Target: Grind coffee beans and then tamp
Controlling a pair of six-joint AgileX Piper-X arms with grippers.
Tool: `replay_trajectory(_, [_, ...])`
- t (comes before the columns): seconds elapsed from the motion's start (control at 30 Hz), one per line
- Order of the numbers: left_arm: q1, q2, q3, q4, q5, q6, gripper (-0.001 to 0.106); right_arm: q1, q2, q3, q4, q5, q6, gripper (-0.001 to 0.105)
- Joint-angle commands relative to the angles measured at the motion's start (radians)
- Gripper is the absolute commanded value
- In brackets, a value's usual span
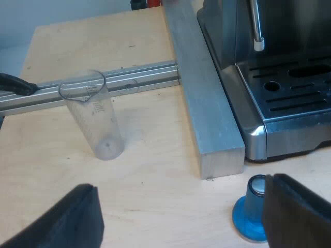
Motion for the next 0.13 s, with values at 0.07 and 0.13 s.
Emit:
replay_trajectory(0.07, [-0.001, -0.140, -0.003, -0.019, 0.006, -0.001, 0.066, -0.001, -0.043, -0.004, -0.008, 0.030, -0.002, 0.079])
replay_trajectory(0.13, [-0.001, -0.140, -0.003, -0.019, 0.006, -0.001, 0.066, -0.001, -0.043, -0.004, -0.008, 0.032, -0.002, 0.079])
